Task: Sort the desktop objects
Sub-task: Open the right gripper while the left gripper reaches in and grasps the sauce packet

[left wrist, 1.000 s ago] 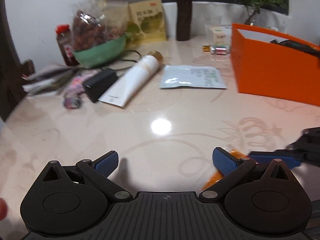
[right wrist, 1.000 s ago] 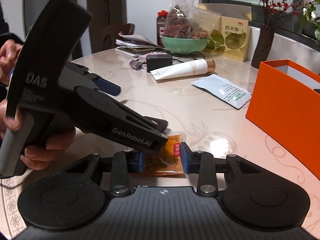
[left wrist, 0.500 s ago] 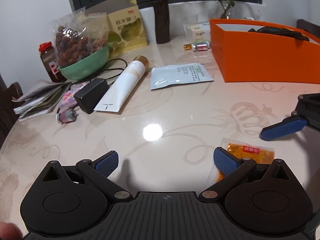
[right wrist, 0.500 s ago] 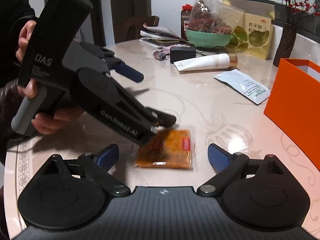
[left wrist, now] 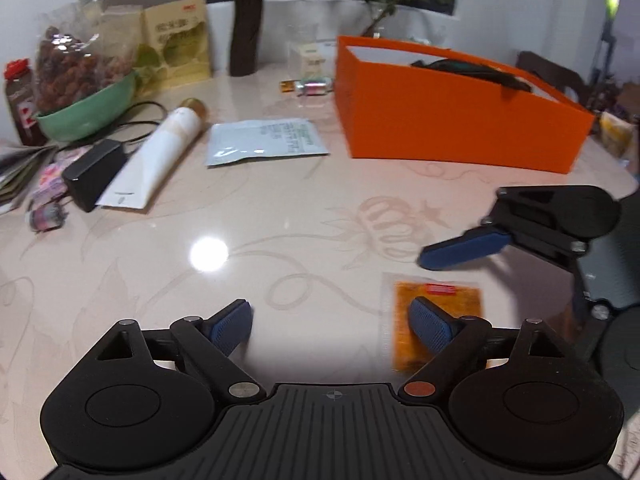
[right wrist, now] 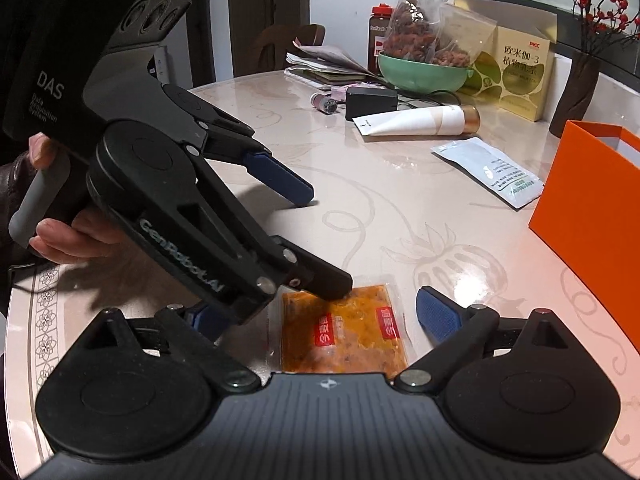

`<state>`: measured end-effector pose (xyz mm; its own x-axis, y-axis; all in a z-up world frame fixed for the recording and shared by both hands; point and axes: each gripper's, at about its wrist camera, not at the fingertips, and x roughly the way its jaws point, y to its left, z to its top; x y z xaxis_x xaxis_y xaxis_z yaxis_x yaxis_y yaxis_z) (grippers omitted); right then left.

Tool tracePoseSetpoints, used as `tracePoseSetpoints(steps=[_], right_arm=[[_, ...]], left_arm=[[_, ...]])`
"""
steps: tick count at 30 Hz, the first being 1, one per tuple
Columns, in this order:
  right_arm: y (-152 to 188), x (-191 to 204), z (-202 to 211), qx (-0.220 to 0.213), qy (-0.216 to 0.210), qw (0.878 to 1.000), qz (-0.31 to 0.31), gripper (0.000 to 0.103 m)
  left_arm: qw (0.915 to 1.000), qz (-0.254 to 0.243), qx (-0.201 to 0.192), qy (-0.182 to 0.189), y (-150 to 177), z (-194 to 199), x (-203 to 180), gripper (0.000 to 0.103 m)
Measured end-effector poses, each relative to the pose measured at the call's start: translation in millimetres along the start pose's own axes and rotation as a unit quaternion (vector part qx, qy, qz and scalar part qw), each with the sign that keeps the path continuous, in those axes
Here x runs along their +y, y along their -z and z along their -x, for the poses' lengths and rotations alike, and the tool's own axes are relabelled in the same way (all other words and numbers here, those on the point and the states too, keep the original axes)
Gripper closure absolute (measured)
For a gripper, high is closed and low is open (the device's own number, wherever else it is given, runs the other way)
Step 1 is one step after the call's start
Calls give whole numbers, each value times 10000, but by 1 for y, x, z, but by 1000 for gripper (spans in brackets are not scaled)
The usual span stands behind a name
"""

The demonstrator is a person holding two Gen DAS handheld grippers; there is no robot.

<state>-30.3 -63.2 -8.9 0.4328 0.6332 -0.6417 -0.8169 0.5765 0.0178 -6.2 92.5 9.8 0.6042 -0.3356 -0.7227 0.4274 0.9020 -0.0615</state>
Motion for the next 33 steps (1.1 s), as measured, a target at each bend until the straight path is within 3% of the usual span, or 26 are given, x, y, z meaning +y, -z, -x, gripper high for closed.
tracePoseSetpoints(steps=[4, 7, 9, 12, 14, 16, 17, 18, 22, 28, 33], right_arm=[[3, -3, 7, 95, 14, 9999, -43, 7], [8, -5, 14, 38, 53, 9999, -77, 13], [12, -5, 17, -53, 101, 9999, -124, 17], [15, 0, 22, -179, 100, 9998, -53, 34], [17, 5, 24, -201, 206, 9996, -18, 37], [19, 7, 28, -235, 297, 9993, -56, 40], [20, 7, 29, -245, 322, 9991, -112, 51], [21, 9, 31, -263, 328, 9990, -149, 51], [22, 7, 33, -287, 452, 9975, -453, 51], [22, -2, 37, -467, 567, 9925, -979, 51], [22, -14, 42, -770, 737, 9838, -1440, 51]], left_arm=[[9990, -175, -138, 399, -5, 7, -12, 9], [9977, -76, 168, 652, -9, -4, -20, 8], [9976, 1, 181, 673, -9, -9, -21, 2], [9972, 27, 204, 713, -9, -11, -23, 1], [9966, 12, 225, 793, -9, -10, -27, 2], [9951, 46, 188, 970, -7, -8, -32, 6], [9940, 71, 165, 1078, -6, -7, -35, 12], [9931, 75, 167, 1156, -6, -5, -38, 22], [9926, 242, 165, 1180, -7, -5, -42, 22], [9935, 463, 134, 1033, -15, -7, -44, 31], [9966, 547, -75, 605, -26, -12, -50, 49]])
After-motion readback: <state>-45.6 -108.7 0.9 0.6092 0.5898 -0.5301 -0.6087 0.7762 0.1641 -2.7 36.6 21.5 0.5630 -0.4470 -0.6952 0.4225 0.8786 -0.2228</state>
